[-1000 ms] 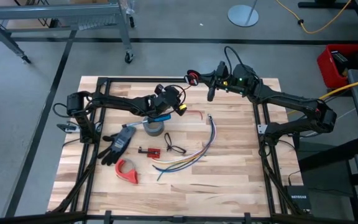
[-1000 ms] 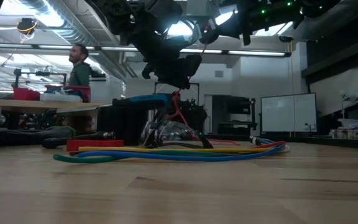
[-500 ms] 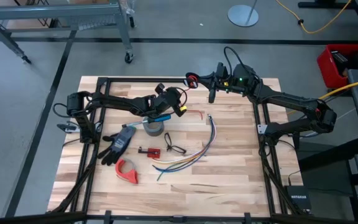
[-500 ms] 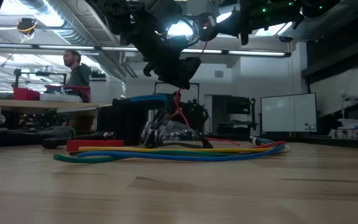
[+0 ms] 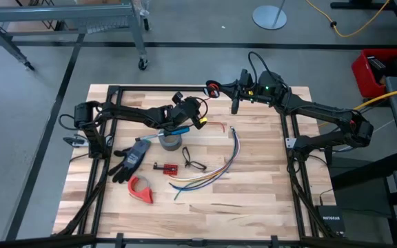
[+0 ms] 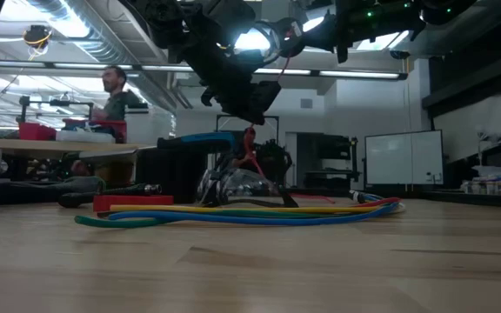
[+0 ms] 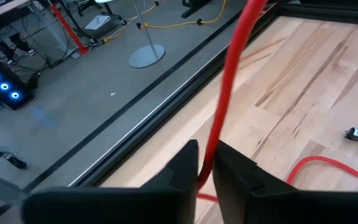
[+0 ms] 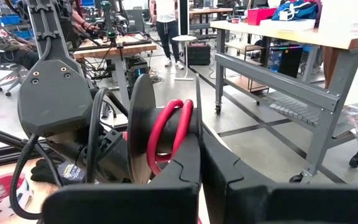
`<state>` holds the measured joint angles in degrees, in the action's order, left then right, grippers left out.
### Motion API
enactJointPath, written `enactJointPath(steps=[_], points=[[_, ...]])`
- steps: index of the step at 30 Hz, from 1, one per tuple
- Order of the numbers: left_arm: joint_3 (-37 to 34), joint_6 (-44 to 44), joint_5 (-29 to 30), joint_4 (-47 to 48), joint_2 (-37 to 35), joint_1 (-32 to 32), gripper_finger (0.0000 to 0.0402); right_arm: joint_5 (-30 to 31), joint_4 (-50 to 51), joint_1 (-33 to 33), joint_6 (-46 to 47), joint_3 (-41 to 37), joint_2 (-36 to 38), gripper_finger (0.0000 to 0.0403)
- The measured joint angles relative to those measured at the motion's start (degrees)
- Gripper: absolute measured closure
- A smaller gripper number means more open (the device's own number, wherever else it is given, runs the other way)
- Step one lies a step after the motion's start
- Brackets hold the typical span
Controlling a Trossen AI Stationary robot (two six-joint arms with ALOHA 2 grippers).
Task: Coil cords
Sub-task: Coil the red wire on the spool
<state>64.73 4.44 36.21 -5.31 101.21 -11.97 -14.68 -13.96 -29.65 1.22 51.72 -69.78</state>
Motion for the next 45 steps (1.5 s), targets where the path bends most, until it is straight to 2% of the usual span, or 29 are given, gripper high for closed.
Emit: enactJointPath(steps=[4, 11, 23, 38, 45], points=[[0.00, 0.61, 0.00, 0.08, 0.00, 0.00, 0.0395, 0.00, 0.01, 0.00, -0.02, 0.00, 0.00, 0.0402], [0.00, 3.05, 0.00, 1.10, -0.02, -0.17, 0.0397, 0.00, 1.45, 0.00, -0.09, 0.00, 0.00, 0.0402], [0.09, 6.13, -0.04, 6.58, -0.07, -2.70, 0.0399, 0.07, 9.85, 0.00, -1.59, 0.00, -0.04, 0.0402], [0.09, 5.33, -0.15, 6.10, -0.07, -5.11, 0.0401, 0.49, 14.50, 0.00, -3.22, -0.02, -0.10, 0.0402], [0.07, 4.32, -0.10, 6.35, -0.14, -6.67, 0.0401, 0.66, 15.68, 0.00, -3.22, -0.02, -2.88, 0.0402]])
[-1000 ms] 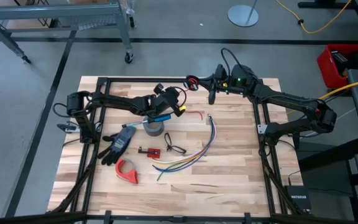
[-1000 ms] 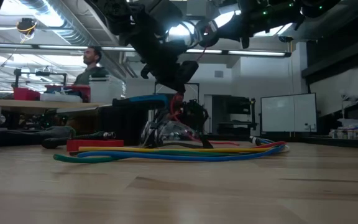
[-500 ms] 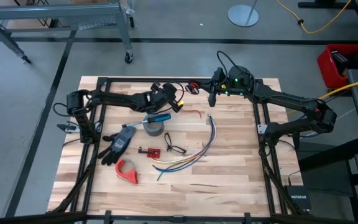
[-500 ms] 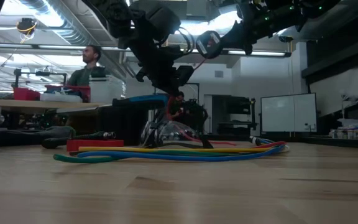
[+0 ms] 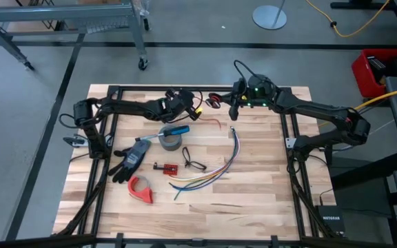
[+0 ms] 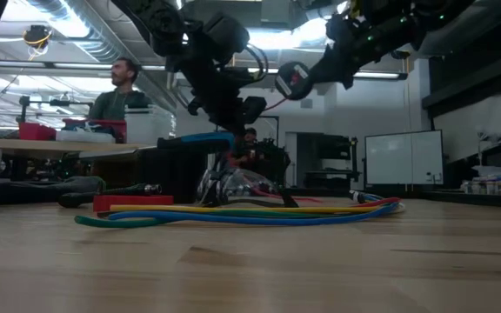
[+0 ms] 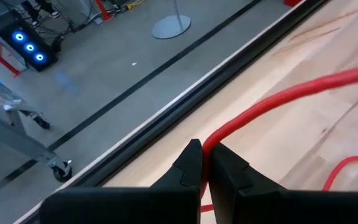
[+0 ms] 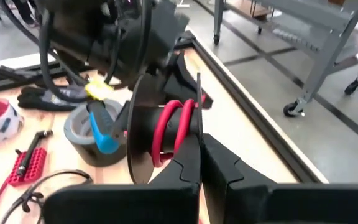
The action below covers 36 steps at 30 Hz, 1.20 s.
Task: Coil cords
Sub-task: Coil the red wire on the spool
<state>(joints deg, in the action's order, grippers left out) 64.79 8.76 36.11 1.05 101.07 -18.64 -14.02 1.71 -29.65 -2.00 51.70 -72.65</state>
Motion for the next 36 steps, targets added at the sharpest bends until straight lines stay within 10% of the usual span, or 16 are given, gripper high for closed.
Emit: enactJointPath(steps=[36], points=[[-0.09, 0.73, -8.80, -0.37, -3.58, -4.09, 0.0402, -0.70, -0.16, 0.07, 0.13, 0.00, -9.67, 0.0402]])
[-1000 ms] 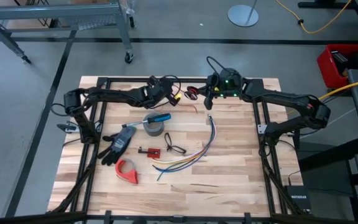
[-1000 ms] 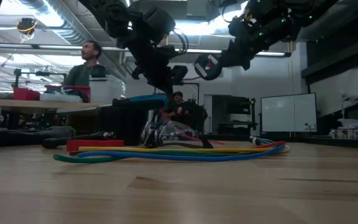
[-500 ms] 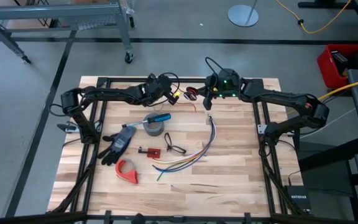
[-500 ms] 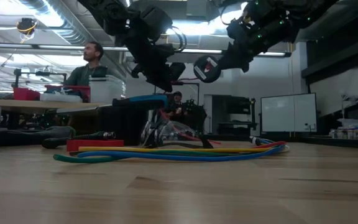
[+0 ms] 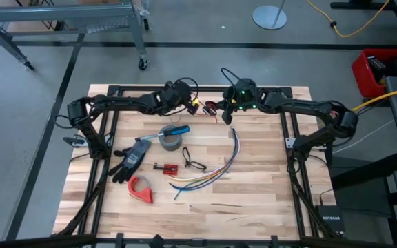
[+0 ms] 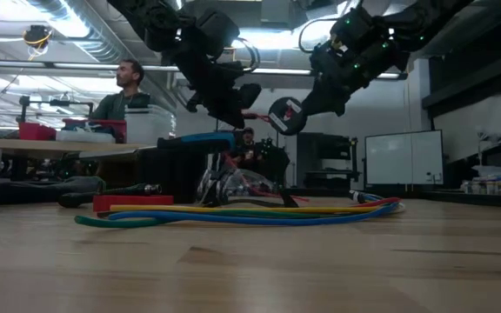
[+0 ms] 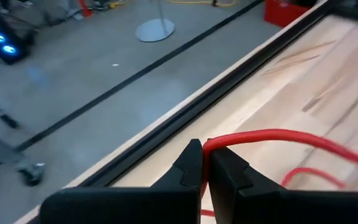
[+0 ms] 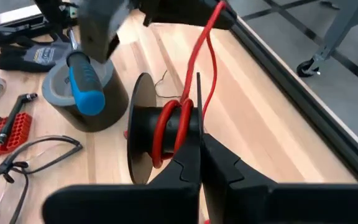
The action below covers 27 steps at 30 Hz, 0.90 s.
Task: Coil cords
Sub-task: Coil the red wire on the spool
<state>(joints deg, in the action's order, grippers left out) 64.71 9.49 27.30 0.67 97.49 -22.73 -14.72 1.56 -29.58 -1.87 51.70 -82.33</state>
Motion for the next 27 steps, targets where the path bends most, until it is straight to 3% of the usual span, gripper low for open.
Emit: enactJointPath(steps=[4, 12, 27], points=[[0.00, 3.39, -4.98, -0.44, 0.00, 0.00, 0.0401, 0.49, -2.06, 0.00, 0.07, 0.00, -1.38, 0.0402], [0.00, 8.68, -16.09, -0.20, 0.00, 0.13, 0.0401, 8.69, -2.53, -0.02, 0.00, -0.04, -1.96, 0.0402], [3.29, 11.53, -17.44, 0.67, 0.00, -3.52, 0.0401, 11.19, 1.66, -0.04, 0.09, -0.04, -1.96, 0.0402]])
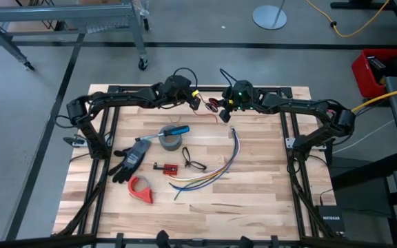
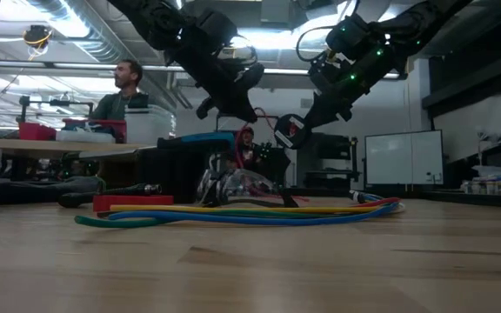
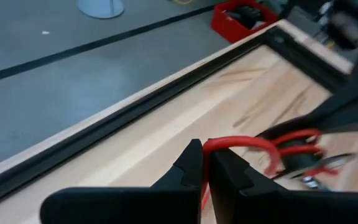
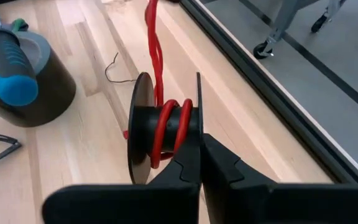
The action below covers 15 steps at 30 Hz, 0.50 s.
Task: Coil cords
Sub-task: Coil the red wire on the spool
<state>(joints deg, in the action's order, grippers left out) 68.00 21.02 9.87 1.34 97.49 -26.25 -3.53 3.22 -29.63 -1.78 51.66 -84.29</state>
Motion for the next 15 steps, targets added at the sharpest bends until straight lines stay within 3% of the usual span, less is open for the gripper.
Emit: enactJointPath(steps=[7, 15], points=[[2.61, 0.02, -4.93, 0.98, 0.00, -0.84, 0.0401, -2.03, -0.32, -0.02, 0.10, 0.04, 0.02, 0.0402], [2.83, 3.91, -10.85, 1.56, 0.00, -0.70, 0.0401, 1.19, -0.22, 0.00, 2.29, 0.04, 0.02, 0.0402]])
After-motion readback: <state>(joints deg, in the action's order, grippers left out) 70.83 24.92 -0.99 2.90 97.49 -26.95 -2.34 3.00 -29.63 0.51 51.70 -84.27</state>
